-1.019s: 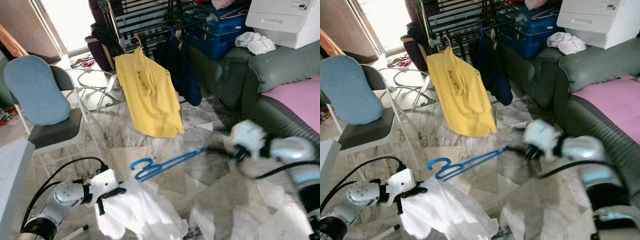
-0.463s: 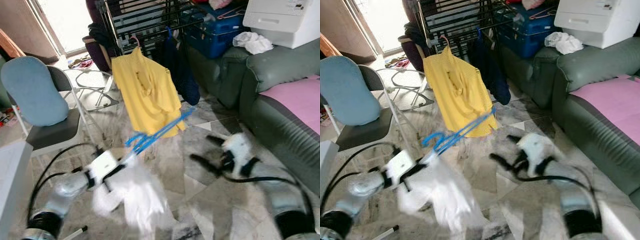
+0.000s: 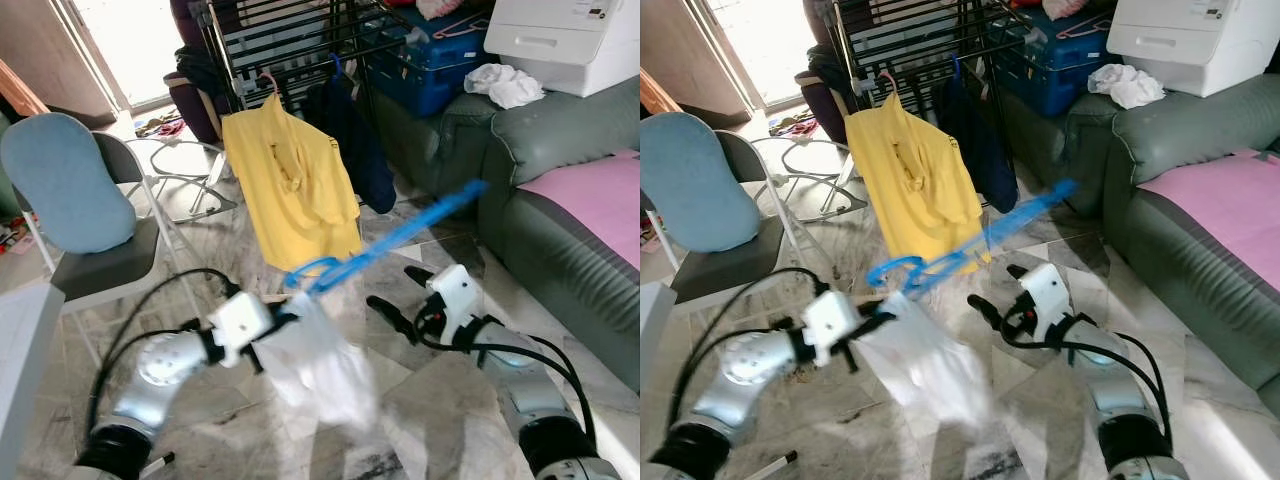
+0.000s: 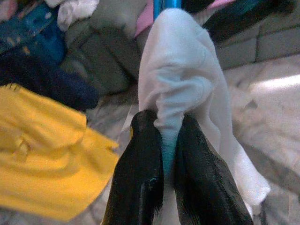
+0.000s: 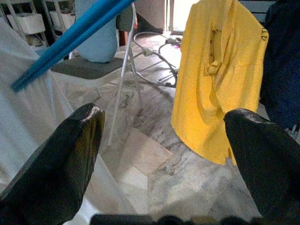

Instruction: Hang hanger

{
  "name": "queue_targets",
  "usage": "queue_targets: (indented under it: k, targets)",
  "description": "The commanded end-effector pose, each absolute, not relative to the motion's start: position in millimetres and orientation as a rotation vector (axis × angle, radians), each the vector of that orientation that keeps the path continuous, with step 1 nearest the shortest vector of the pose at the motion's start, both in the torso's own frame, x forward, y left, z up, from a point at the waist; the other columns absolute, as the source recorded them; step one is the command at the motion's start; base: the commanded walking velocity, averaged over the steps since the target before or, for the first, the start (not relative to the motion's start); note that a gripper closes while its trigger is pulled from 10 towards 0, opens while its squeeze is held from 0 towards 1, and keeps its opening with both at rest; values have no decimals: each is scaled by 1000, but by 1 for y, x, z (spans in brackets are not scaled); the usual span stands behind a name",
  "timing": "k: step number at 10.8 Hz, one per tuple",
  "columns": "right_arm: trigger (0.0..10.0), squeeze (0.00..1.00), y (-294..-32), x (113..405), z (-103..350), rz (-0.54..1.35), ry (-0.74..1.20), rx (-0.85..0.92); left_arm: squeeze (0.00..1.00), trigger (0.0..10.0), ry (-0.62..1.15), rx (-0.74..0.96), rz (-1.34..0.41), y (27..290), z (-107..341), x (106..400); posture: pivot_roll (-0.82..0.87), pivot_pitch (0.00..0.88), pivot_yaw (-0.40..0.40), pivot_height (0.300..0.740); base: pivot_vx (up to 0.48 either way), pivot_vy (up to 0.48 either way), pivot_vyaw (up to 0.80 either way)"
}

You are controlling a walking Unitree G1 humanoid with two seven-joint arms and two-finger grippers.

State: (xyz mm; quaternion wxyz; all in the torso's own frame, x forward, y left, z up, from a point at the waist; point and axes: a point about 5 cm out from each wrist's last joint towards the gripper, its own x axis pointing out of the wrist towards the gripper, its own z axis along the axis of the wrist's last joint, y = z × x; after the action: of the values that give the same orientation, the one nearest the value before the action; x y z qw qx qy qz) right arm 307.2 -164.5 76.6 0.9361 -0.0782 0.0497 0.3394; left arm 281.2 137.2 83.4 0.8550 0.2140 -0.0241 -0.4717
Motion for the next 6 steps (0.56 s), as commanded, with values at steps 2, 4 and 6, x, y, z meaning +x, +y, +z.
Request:
queue_targets:
  k: [2, 4, 6]
  targets:
    - [10000, 1000, -148, 309, 77, 748, 92, -146, 0, 0, -132, 468, -1023, 123, 101, 285, -108, 0, 168, 740, 0, 0, 0]
    - [10000, 1000, -141, 302, 74, 817, 115, -113, 0, 0, -152, 506, -1036, 116, 103, 288, -111, 0, 168, 740, 0, 0, 0]
    - [10000, 0, -138, 297, 68, 873, 154, -90, 0, 0, -198, 500, -1044, 108, 115, 289, -109, 0, 167, 740, 0, 0, 0]
